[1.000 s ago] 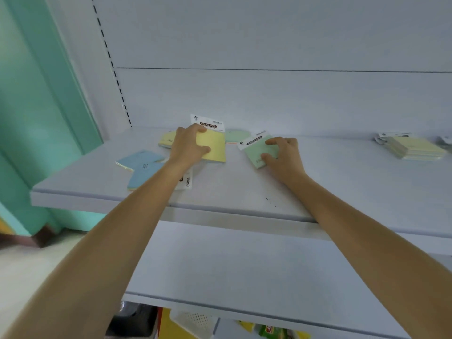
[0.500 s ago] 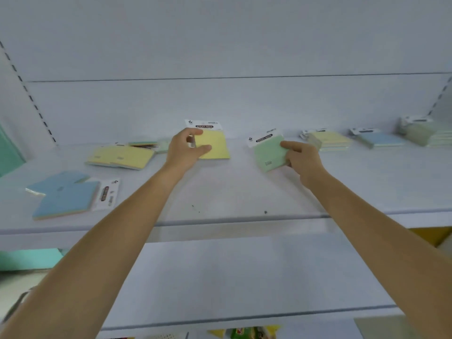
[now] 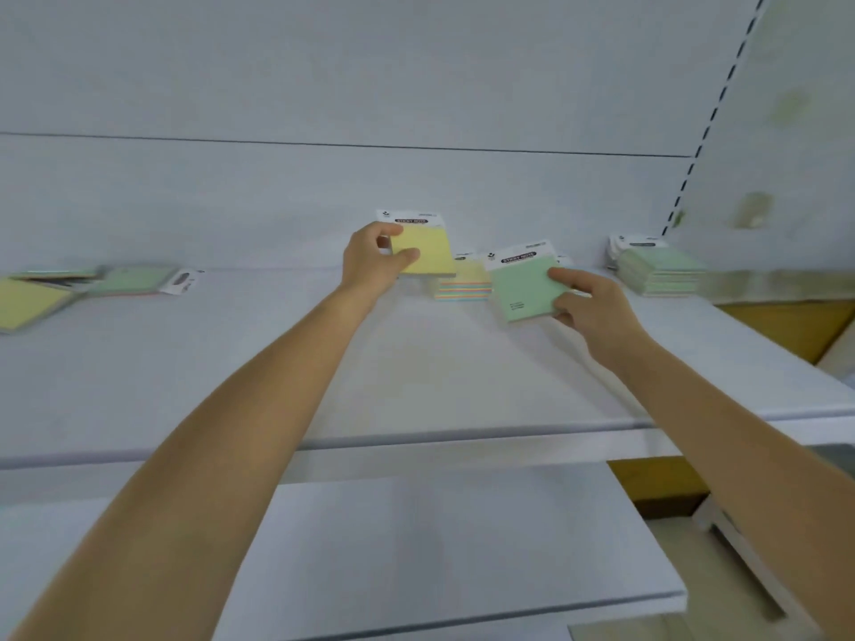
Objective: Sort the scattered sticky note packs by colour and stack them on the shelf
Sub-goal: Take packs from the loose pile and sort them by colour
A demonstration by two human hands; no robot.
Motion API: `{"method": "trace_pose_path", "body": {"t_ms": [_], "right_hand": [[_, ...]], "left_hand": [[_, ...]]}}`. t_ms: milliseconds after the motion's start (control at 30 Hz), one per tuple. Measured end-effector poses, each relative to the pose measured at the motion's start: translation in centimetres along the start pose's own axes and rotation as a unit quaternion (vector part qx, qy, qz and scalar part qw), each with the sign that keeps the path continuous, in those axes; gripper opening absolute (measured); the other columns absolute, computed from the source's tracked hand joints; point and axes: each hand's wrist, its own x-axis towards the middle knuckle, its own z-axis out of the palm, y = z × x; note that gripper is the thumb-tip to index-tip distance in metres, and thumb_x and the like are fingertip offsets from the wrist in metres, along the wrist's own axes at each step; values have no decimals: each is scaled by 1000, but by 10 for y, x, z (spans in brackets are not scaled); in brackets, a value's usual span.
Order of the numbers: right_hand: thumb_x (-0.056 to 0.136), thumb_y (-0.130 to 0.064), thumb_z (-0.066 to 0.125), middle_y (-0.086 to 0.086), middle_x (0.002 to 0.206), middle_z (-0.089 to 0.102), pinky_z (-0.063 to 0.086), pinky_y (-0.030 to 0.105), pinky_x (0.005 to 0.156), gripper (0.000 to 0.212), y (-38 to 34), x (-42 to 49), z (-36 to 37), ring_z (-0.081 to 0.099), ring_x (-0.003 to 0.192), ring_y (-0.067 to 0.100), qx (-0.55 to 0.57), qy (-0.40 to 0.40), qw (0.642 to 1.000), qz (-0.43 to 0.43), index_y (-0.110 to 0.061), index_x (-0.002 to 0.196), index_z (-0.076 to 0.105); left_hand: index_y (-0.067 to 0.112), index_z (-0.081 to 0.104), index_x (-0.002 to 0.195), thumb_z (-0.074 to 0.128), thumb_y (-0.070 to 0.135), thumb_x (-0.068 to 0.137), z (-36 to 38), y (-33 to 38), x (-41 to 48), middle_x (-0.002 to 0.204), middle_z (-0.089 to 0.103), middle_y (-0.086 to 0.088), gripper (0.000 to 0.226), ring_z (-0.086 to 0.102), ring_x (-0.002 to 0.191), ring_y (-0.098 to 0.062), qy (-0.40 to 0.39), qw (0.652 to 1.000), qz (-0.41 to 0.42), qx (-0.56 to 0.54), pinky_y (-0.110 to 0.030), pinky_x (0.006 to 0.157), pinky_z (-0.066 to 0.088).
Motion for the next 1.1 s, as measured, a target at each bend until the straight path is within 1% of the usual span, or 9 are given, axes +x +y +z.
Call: {"method": "trace_pose_path", "body": {"t_ms": [333, 433, 500, 633, 767, 867, 933, 1000, 1100], "right_hand": [[84, 12, 44, 8, 112, 51, 50, 26, 81, 44, 22, 30, -63, 51, 97, 20, 48, 13, 998, 33, -2, 124, 54], [84, 12, 44, 8, 112, 51, 49, 26, 84, 44, 27, 35, -70, 51, 97, 20, 57, 14, 998, 39, -3, 124, 54], [84, 11, 44, 8, 110, 52, 47, 30, 90, 44, 28, 39, -71, 51, 95, 20, 55, 15, 998, 40, -4, 124, 54], [84, 11, 45, 9, 107, 52, 45, 34, 96, 43, 30, 45, -68, 51, 92, 20, 51, 14, 998, 40, -5, 123, 55], [83, 9, 46, 8, 104, 53, 45, 37, 99, 43, 32, 46, -68, 51, 91, 20, 39, 10, 999, 36, -8, 122, 56], [84, 10, 46, 8, 105, 52, 46, 36, 96, 43, 29, 47, -73, 51, 93, 20, 49, 16, 998, 22, -6, 123, 55], [84, 11, 45, 8, 110, 51, 46, 33, 94, 43, 23, 49, -81, 50, 96, 19, 67, 26, 997, 7, -4, 123, 54], [84, 10, 45, 7, 112, 50, 45, 32, 94, 43, 14, 57, -95, 50, 95, 19, 73, 47, 996, -12, -5, 122, 56], [81, 9, 47, 8, 107, 53, 45, 25, 75, 44, 2, 77, -123, 52, 87, 19, 59, 97, 992, -45, -8, 120, 59]], "left_hand": [[6, 59, 122, 71, 16, 78, 76, 15, 23, 74, 45, 8, 47, 49, 88, -17, -23, 996, -37, 76, -21, 81, 37], [7, 55, 125, 67, 17, 81, 83, 14, 27, 111, 61, -9, 47, 55, 114, -25, -38, 989, -62, 128, -26, 97, 39], [5, 53, 127, 64, 16, 83, 84, 14, 27, 131, 55, -14, 47, 49, 125, -26, -46, 984, -81, 151, -27, 104, 35], [3, 52, 126, 56, 15, 87, 89, 15, 28, 136, 52, -14, 40, 47, 127, -28, -70, 968, -108, 215, -29, 102, 35], [5, 61, 96, 51, 12, 85, 91, 20, 30, 125, 59, -19, 16, 52, 119, -33, -81, 945, -111, 296, -32, 89, 32], [4, 55, 119, 49, 13, 86, 95, 17, 31, 132, 49, -20, 35, 41, 124, -34, -72, 939, -145, 304, -33, 96, 37], [5, 50, 125, 44, 14, 90, 99, 17, 26, 137, 35, -19, 36, 31, 128, -34, -52, 941, -95, 319, -37, 100, 36], [7, 50, 125, 43, 16, 93, 107, 25, 15, 138, 32, -17, 35, 29, 129, -34, -36, 952, 24, 304, -40, 102, 35], [9, 54, 123, 45, 20, 93, 139, 40, -5, 131, 46, -14, 33, 38, 126, -32, -122, 942, 164, 266, -33, 103, 30]]}}
